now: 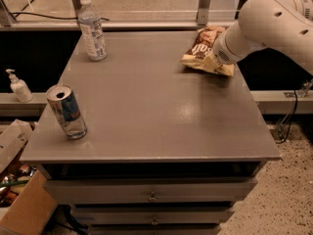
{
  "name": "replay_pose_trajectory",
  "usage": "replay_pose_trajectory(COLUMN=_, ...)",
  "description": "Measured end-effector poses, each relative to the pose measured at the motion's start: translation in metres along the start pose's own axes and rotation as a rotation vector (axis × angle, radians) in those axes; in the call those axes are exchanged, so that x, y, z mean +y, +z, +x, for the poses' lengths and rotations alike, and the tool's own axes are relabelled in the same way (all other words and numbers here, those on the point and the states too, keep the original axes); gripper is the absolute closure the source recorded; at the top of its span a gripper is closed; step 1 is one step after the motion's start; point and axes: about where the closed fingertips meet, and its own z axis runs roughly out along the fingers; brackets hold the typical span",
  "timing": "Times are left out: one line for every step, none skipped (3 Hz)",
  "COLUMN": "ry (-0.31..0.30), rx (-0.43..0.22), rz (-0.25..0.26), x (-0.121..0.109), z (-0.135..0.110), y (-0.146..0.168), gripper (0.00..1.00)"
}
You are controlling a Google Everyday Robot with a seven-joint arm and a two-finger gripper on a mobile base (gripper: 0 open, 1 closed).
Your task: Pick brown chip bag
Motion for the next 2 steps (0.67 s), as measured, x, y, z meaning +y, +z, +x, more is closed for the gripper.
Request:
replay_pose_trajectory(ry=-0.001, rx=-0.067, rz=-0.035, x=-0.003, z=-0.03, y=-0.014, gripper=1.0)
replay_pose_trajectory(ry=-0.024, rx=-0.168, rz=-0.063, x=-0.005, z=-0.077, y=-0.035, gripper=1.0)
